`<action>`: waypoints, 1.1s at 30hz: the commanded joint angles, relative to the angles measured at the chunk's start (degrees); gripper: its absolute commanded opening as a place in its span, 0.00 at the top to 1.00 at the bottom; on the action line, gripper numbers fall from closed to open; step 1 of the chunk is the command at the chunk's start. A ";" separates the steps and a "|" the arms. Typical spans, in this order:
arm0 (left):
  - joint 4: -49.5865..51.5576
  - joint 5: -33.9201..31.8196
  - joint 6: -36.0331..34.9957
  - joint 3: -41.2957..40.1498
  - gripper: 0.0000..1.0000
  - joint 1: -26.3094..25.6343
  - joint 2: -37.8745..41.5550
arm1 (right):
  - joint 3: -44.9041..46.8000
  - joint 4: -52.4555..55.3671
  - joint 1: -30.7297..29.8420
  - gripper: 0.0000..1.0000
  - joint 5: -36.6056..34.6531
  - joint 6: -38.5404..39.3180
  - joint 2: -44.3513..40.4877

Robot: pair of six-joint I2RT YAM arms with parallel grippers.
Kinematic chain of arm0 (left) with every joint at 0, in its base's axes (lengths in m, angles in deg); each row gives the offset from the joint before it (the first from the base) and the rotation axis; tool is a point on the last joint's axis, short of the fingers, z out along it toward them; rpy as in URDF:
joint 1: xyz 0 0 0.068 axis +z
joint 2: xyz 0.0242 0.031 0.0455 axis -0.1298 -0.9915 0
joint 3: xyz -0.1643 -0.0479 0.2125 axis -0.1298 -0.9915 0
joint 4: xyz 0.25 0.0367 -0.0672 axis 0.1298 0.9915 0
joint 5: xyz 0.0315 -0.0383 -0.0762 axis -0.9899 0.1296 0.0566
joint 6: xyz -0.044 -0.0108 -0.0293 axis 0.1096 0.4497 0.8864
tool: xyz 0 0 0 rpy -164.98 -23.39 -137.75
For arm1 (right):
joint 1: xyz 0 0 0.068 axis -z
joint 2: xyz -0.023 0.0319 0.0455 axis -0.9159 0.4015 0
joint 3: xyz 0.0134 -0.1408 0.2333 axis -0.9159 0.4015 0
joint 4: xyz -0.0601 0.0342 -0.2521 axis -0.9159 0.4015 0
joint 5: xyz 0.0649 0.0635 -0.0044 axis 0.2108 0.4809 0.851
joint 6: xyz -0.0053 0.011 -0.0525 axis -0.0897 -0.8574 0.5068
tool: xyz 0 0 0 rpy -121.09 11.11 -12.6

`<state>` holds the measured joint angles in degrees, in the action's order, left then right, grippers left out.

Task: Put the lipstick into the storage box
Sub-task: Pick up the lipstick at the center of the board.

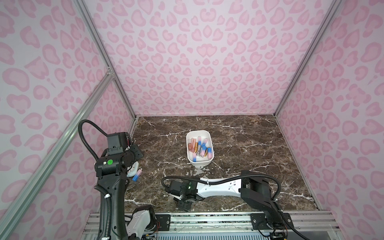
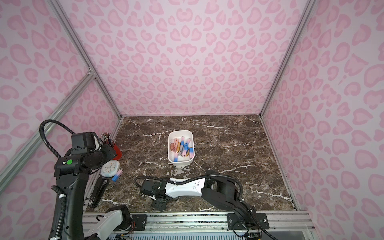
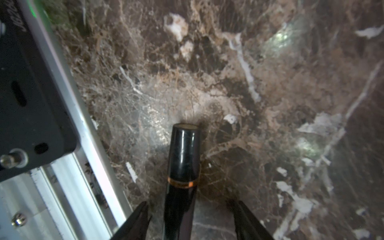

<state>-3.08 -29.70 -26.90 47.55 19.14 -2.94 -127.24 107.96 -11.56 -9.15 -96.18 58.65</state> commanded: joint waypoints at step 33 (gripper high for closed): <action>-3.27 2.45 -0.13 1.92 0.42 0.09 -4.20 | -2.50 8.91 6.70 0.77 -0.37 -2.63 -7.86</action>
<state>-4.39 -28.63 -27.71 48.86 19.19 -6.31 -128.92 113.51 -6.07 -9.15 -98.80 51.96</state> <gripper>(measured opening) 0.583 0.235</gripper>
